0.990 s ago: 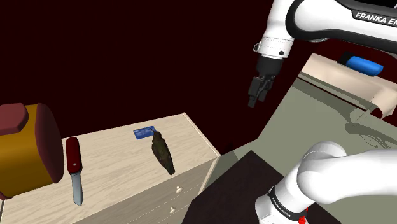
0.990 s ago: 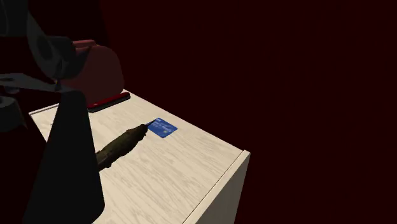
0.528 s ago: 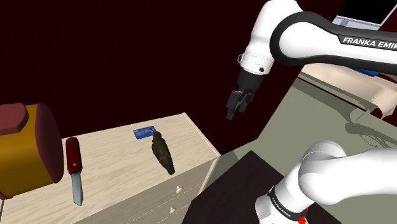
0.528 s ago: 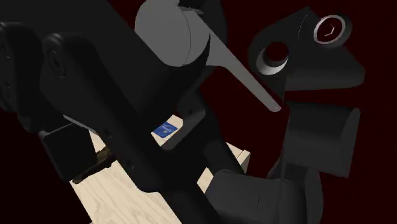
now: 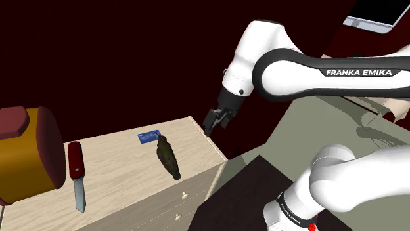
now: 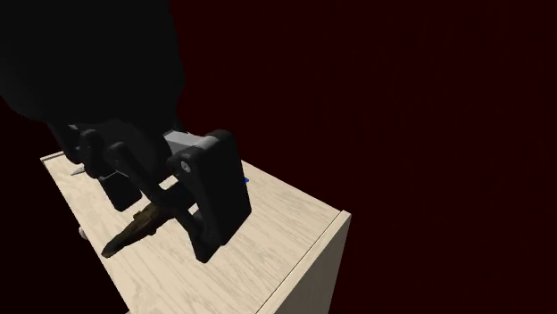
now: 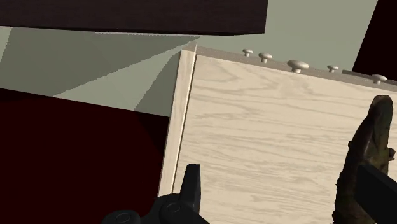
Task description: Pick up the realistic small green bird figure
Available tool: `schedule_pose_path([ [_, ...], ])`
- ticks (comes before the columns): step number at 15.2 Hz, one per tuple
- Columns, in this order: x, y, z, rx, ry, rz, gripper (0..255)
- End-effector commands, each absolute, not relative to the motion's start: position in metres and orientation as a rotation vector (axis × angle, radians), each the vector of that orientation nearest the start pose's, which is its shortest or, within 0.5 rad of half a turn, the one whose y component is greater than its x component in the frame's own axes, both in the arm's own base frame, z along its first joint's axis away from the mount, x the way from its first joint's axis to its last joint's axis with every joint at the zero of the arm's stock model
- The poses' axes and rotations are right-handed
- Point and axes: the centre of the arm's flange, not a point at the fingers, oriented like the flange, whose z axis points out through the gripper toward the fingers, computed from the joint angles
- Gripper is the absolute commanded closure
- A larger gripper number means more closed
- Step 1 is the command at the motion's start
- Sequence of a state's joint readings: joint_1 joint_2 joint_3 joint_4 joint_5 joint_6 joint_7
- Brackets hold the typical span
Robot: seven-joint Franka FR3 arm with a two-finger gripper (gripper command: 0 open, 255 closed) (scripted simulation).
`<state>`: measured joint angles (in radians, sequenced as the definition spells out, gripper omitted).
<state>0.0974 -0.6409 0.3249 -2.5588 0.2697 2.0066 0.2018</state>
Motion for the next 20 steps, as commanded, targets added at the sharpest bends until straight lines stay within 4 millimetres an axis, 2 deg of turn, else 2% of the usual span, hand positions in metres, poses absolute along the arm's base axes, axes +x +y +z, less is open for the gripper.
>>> schedule_pose_path([
  [1, 0.333, 0.189, 0.459, -3.055, -0.087, -0.137, 0],
  [12, 0.371, 0.301, 0.398, -3.001, -0.071, -0.397, 0],
  [20, 0.371, 0.301, 0.358, -3.001, -0.071, -0.397, 0],
])
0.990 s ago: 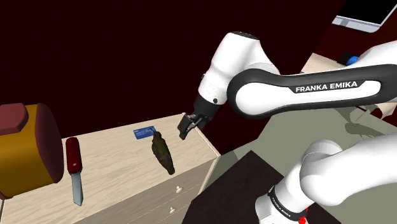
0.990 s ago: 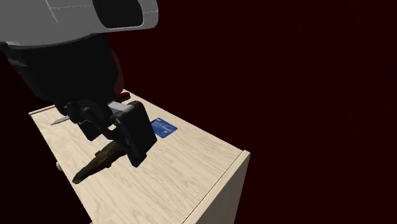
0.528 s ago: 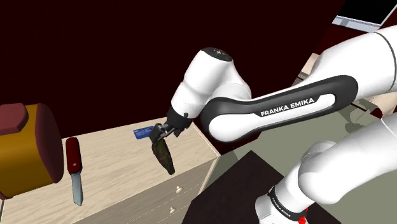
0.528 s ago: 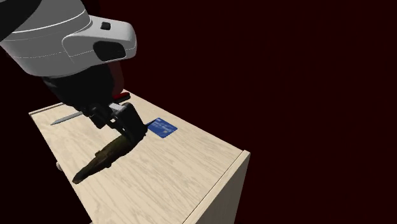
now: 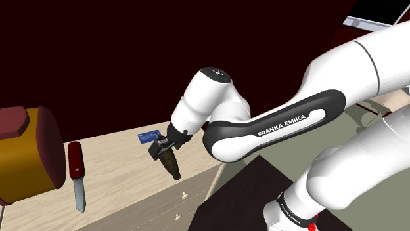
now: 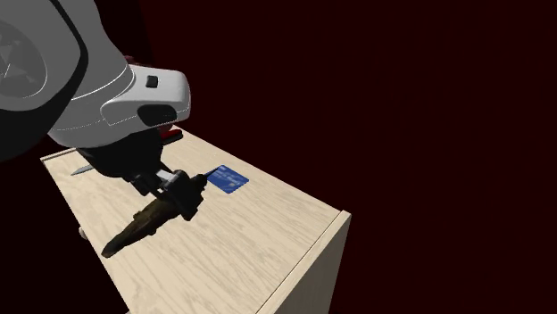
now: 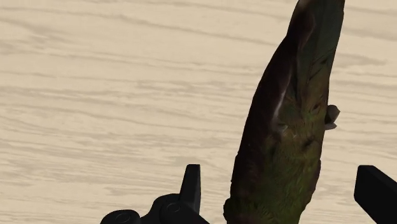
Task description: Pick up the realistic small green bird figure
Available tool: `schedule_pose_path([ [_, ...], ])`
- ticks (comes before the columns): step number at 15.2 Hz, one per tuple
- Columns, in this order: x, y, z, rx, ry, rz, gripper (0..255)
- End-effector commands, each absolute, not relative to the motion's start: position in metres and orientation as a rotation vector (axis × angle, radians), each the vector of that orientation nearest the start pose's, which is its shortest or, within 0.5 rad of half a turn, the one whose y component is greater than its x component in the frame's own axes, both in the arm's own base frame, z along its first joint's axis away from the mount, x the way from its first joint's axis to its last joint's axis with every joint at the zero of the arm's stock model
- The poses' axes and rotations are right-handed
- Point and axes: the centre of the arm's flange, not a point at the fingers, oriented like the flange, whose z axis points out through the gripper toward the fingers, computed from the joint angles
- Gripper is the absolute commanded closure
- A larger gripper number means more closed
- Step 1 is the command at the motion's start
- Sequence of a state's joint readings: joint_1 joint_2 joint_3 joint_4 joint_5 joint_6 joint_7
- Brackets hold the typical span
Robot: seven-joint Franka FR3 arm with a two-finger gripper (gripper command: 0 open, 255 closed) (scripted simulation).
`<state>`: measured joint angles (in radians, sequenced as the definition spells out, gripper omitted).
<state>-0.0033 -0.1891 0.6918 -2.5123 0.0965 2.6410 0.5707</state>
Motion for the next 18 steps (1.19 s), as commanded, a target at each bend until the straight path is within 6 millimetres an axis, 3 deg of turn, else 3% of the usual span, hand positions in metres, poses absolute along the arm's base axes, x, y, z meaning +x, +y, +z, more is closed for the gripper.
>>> schedule_pose_path([
  [1, 0.371, 0.301, 0.358, -3.001, -0.071, -0.397, 0],
  [2, 0.371, 0.301, 0.358, -3.001, -0.071, -0.397, 0],
  [3, 0.371, 0.301, 0.358, -3.001, -0.072, -0.397, 255],
  [12, 0.371, 0.301, 0.358, -3.001, -0.071, -0.397, 255],
  [18, 0.371, 0.301, 0.39, -3.001, -0.071, -0.397, 255],
])
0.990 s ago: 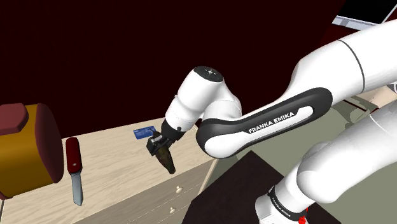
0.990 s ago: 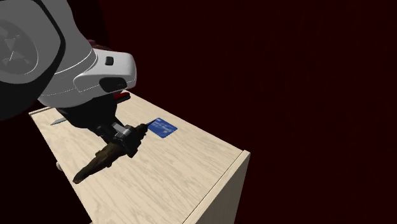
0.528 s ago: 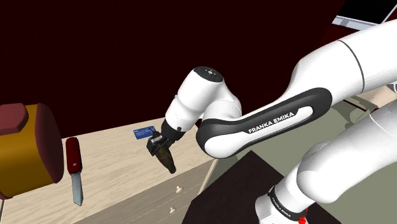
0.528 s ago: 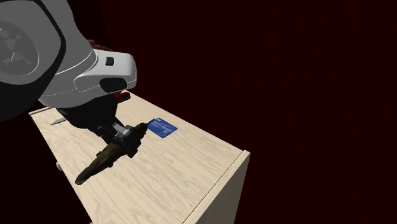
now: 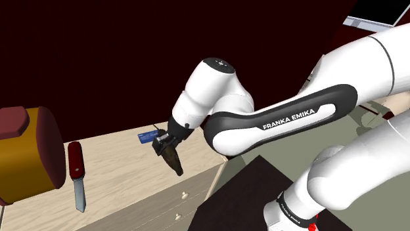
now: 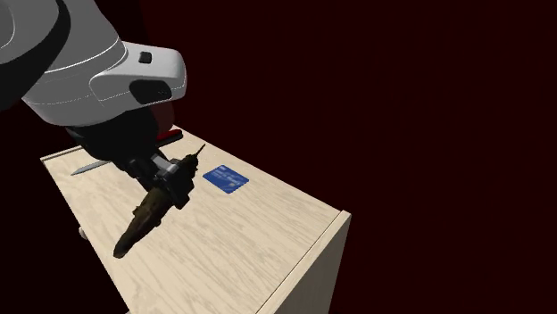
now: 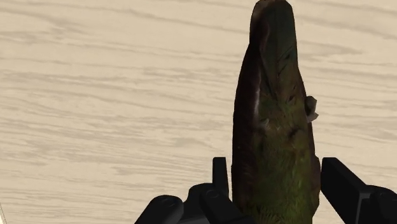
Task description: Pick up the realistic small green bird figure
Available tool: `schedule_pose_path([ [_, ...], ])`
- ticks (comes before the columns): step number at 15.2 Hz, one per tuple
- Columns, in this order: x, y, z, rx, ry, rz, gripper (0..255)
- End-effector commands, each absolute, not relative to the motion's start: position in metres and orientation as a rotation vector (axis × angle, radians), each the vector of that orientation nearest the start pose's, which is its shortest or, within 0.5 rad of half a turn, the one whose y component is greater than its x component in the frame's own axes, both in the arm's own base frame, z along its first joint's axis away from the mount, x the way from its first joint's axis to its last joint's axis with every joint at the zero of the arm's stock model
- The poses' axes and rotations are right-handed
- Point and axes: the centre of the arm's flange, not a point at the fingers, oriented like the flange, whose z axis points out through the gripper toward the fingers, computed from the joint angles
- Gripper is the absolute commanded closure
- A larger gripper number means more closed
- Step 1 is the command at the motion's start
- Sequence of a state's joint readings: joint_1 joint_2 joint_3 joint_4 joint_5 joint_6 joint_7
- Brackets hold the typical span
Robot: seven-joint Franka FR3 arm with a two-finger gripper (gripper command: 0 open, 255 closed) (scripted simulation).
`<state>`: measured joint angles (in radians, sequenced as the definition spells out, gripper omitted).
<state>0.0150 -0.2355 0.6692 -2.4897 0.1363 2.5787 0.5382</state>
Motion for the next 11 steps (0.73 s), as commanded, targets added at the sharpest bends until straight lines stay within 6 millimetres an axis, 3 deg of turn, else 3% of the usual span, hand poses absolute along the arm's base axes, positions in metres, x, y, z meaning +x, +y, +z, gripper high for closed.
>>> schedule_pose_path([
  [1, 0.371, 0.301, 0.395, -3.001, -0.071, -0.397, 255],
  [9, 0.371, 0.301, 0.437, -3.001, -0.071, -0.397, 255],
  [11, 0.371, 0.301, 0.438, -3.001, -0.072, -0.397, 255],
])
